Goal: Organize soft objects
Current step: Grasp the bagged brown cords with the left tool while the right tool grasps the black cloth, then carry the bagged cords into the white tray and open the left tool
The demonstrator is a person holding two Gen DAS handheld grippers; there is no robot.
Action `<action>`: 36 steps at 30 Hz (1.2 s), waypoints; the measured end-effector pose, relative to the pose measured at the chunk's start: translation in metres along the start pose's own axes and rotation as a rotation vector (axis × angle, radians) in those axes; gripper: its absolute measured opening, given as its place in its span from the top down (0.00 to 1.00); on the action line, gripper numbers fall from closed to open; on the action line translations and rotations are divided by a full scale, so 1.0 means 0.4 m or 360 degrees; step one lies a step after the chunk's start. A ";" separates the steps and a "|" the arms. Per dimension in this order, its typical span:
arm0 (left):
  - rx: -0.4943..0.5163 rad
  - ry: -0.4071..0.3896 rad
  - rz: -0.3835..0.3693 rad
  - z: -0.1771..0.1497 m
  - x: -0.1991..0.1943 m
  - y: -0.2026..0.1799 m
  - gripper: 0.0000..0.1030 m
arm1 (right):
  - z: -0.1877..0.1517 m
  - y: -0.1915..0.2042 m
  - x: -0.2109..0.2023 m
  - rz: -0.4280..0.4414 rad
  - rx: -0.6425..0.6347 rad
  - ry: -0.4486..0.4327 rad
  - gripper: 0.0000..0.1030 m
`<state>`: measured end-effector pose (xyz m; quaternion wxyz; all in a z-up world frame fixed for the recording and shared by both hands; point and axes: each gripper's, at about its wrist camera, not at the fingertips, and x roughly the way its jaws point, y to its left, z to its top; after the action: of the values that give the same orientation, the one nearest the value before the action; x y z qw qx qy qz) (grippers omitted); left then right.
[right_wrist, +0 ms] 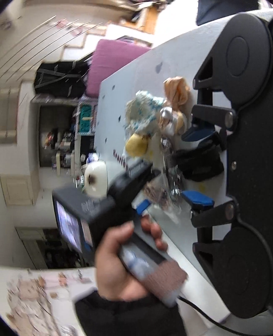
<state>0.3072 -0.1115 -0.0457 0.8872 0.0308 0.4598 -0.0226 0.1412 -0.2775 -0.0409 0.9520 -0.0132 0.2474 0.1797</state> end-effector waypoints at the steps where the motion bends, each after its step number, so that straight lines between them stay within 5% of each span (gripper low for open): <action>1: 0.0007 0.0000 0.0004 0.000 0.002 0.003 0.38 | 0.003 -0.021 0.003 0.0006 0.0072 0.0006 0.49; 6: 0.0081 -0.0020 0.0038 0.000 0.009 0.003 0.46 | 0.023 -0.084 0.033 0.0057 0.0248 0.0065 0.48; 18: 0.0153 -0.0061 0.0023 -0.005 0.009 -0.001 0.58 | 0.011 0.075 0.029 0.0037 -0.0321 0.0082 0.48; 27: 0.0162 -0.0070 -0.0016 -0.010 0.006 0.004 0.59 | -0.026 0.101 0.095 -0.0178 -0.0512 0.0170 0.49; 31: 0.0192 -0.0078 -0.0034 -0.015 0.003 0.004 0.62 | -0.021 0.075 0.096 -0.0223 -0.0428 0.0157 0.72; 36: 0.0176 -0.0104 -0.0087 -0.016 -0.004 0.007 0.74 | -0.011 0.035 0.075 -0.0203 -0.0264 0.0120 0.78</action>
<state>0.3011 -0.1081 -0.0480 0.8977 0.0665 0.4293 -0.0731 0.1587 -0.2549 -0.0581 0.9472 -0.1145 0.2660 0.1379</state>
